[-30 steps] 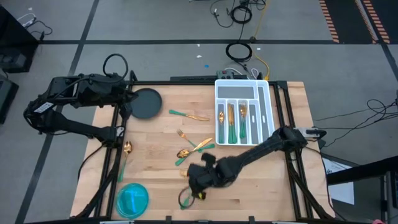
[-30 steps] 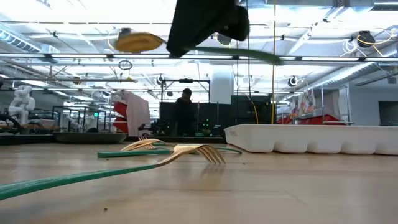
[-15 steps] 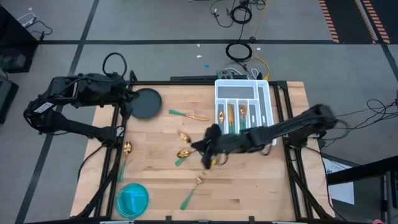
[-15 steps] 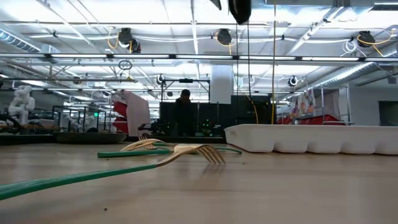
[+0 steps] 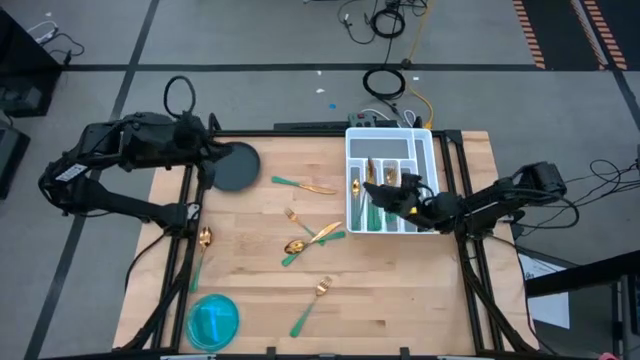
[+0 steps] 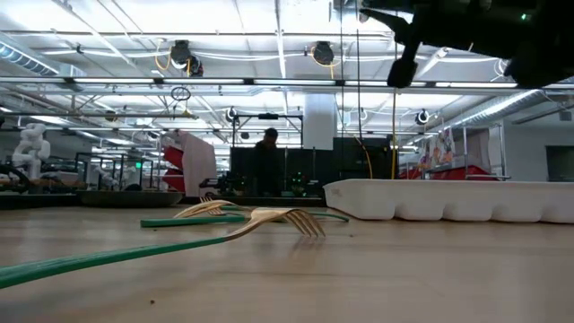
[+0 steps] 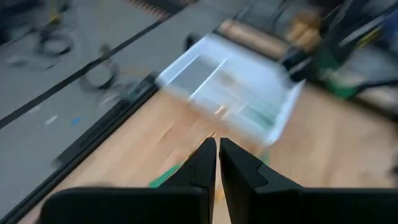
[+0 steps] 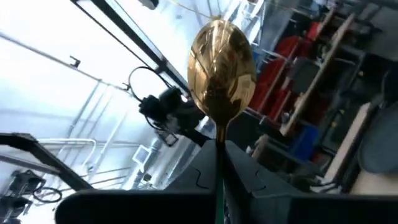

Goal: Sort silverware
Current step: Put the green spoon on the silverware organizer

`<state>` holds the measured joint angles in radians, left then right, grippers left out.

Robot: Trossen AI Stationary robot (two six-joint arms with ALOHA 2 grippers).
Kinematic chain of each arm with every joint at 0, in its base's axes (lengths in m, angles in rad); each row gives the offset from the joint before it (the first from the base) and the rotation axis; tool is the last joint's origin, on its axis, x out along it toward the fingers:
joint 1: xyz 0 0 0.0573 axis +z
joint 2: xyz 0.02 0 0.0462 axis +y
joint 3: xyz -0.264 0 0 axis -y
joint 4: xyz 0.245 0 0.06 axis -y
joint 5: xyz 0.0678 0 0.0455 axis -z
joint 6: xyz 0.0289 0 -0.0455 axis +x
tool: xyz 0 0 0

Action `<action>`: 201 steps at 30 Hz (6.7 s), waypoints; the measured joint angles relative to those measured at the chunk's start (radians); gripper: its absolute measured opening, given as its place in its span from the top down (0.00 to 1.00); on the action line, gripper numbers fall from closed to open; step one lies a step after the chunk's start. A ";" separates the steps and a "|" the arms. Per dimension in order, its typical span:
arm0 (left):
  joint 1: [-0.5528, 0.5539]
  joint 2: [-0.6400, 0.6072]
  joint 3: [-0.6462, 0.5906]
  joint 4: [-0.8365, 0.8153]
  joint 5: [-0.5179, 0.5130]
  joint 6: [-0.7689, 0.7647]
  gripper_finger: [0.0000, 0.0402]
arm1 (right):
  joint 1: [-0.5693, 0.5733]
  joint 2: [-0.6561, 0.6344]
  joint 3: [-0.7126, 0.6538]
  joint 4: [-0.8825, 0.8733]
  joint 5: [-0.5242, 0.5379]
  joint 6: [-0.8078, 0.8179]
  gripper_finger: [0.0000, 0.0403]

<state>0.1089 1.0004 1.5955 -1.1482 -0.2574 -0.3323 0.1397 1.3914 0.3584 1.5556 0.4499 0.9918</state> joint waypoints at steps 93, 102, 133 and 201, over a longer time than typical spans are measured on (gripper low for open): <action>0.191 0.630 -0.389 1.855 1.060 -0.201 0.49 | -0.061 0.092 0.281 -0.134 -0.439 0.124 1.00; 0.192 0.630 -0.389 1.843 1.030 -0.202 0.49 | -0.068 0.097 0.293 -0.172 -0.452 0.122 1.00; 0.193 0.630 -0.388 1.842 1.067 -0.155 0.98 | -0.067 0.095 0.293 -0.199 -0.413 0.081 1.00; 0.285 0.472 -0.389 0.887 0.771 -0.185 0.98 | -0.138 -0.516 0.293 -1.778 -0.473 0.035 0.56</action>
<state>0.3943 1.4719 1.2060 -0.2611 0.5132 -0.5171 0.0017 0.8749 0.6518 -0.2225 -0.0235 1.0269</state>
